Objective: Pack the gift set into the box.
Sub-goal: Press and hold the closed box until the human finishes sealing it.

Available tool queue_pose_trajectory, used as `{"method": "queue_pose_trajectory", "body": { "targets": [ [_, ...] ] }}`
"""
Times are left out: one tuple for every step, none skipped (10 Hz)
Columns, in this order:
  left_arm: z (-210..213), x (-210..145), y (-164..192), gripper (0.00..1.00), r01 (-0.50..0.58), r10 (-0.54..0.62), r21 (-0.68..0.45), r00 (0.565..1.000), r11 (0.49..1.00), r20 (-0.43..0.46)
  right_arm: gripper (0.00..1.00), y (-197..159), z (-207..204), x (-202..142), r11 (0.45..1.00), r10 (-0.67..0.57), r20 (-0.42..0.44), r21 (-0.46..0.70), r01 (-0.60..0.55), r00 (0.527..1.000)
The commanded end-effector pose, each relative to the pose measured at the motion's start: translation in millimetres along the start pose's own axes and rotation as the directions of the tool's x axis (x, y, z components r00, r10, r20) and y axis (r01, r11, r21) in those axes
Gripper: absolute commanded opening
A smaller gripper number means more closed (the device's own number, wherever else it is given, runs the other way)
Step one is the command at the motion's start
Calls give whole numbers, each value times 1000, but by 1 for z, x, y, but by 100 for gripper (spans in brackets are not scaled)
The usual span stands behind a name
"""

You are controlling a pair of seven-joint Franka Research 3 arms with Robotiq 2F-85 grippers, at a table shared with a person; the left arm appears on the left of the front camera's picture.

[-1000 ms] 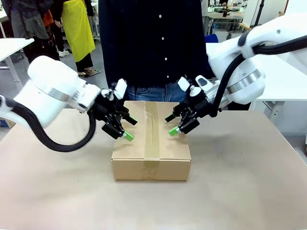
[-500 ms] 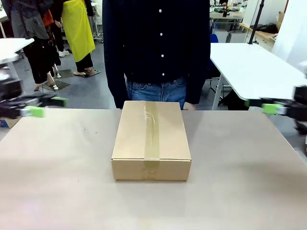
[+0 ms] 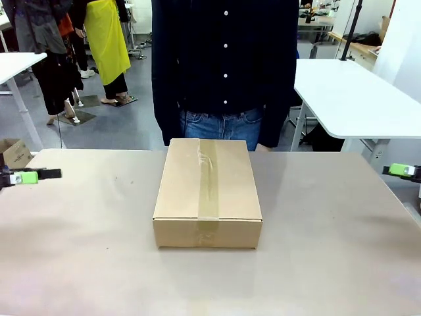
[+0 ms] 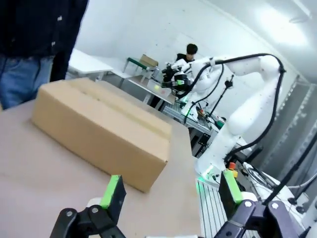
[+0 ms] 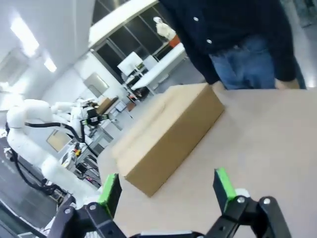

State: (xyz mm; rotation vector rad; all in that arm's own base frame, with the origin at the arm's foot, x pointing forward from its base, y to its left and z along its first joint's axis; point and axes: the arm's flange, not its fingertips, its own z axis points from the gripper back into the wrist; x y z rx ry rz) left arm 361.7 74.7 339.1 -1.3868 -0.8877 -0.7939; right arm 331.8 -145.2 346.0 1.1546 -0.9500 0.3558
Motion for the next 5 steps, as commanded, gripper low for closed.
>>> {"method": "queue_pose_trajectory", "body": {
  "targets": [
    [-5, 13, -10, 100, 35, -35, -24, 999, 999, -6, 100, 17, 6, 5, 996, 25, 38, 89, -28, 999],
    [-5, 13, -10, 100, 35, -35, -24, 999, 999, -6, 100, 17, 6, 5, 996, 25, 38, 89, -28, 999],
    [-5, 13, -10, 100, 35, -35, -24, 999, 999, -6, 100, 17, 6, 5, 996, 25, 38, 89, -28, 999],
    [-5, 13, -10, 100, 35, -35, -24, 999, 999, -6, 100, 17, 6, 5, 996, 25, 38, 89, -28, 999],
    [-5, 13, -10, 100, 35, -35, -24, 999, 999, -6, 100, 17, 6, 5, 996, 25, 38, 89, -28, 999]
  ]
}}
